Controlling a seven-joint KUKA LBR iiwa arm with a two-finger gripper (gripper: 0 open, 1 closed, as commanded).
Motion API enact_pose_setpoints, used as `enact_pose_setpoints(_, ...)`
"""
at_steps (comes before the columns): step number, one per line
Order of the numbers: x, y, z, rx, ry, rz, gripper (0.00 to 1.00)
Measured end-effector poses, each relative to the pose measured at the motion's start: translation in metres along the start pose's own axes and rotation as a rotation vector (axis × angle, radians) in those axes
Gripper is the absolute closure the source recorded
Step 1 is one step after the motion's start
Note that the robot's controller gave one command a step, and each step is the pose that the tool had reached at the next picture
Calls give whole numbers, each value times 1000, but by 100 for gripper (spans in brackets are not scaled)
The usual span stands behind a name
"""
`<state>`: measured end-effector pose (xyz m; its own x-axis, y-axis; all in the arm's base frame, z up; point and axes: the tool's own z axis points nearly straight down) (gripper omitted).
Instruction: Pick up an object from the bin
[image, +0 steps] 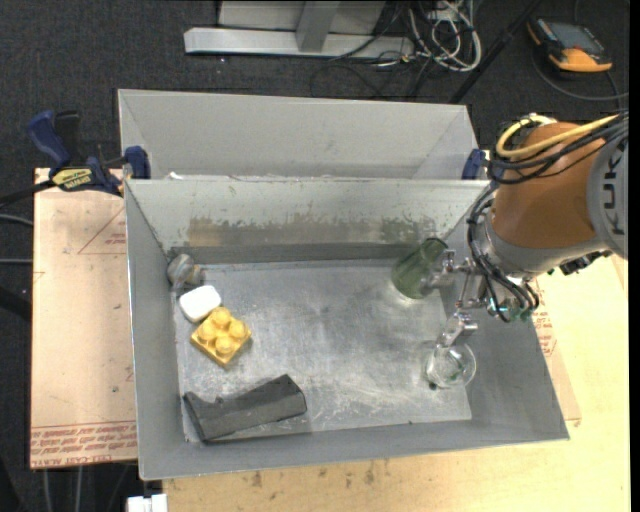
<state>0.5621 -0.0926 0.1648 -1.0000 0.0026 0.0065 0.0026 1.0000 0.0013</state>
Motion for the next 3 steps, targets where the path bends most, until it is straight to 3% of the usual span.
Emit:
enact_pose_setpoints(1, -2, 0, -5, 1, -7, -2, 0)
enact_pose_setpoints(2, 6, -8, 22, 2, -17, -122, 0)
enact_pose_setpoints(3, 11, -30, 75, 2, -9, -405, 0)
